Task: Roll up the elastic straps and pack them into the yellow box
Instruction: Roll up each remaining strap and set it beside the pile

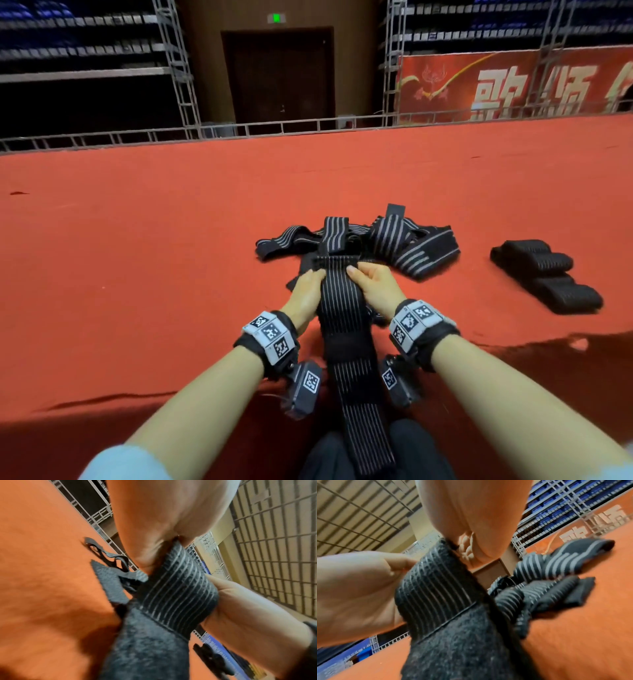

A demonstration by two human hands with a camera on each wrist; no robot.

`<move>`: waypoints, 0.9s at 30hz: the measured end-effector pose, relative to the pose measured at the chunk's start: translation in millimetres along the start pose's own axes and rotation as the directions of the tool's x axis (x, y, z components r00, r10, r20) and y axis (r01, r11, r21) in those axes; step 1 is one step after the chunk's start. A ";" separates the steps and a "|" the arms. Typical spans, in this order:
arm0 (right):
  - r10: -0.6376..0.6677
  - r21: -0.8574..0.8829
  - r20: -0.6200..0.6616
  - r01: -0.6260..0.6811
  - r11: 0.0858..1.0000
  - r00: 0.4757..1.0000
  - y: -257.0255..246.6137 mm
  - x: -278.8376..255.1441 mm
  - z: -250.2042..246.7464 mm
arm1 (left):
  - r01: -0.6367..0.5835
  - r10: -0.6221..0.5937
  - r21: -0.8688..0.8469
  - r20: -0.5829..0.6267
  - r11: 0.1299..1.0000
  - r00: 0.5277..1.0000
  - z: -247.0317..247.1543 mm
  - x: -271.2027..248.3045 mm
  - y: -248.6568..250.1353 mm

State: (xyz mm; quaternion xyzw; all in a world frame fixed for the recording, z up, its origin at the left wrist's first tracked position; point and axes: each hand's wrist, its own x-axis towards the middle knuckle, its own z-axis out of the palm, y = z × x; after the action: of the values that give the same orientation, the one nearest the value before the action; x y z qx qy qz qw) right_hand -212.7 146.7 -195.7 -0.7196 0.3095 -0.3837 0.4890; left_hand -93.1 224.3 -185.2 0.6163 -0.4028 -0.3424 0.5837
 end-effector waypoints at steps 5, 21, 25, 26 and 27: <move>0.145 -0.068 0.002 -0.145 0.987 0.989 40.9 5.3 12.0 | -0.085 0.098 0.261 -0.037 0.962 0.995 -6.1 16.0 -44.1; 0.342 0.402 0.094 -0.350 0.846 0.935 79.7 4.2 10.2 | 0.071 -0.057 -0.212 0.072 0.975 0.996 -1.4 32.1 -80.8; 0.344 0.449 0.085 -0.345 0.824 0.935 81.0 3.8 8.3 | 0.087 -0.061 -0.231 0.119 0.969 0.991 -3.3 27.2 -77.4; 0.346 0.453 0.082 -0.345 0.822 0.934 81.9 3.7 8.2 | 0.096 -0.067 -0.227 0.132 0.969 0.989 -3.8 26.2 -76.4; 0.340 0.452 0.081 -0.339 0.825 0.937 82.3 3.6 8.4 | 0.101 -0.071 -0.223 0.139 0.970 0.988 -4.2 25.4 -75.4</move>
State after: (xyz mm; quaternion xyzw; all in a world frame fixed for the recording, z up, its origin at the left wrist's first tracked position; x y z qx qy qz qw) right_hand -209.4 120.5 -274.2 -0.5162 0.3336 -0.3539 0.7050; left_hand -70.9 203.0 -258.7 0.5382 -0.3708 -0.4510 0.6079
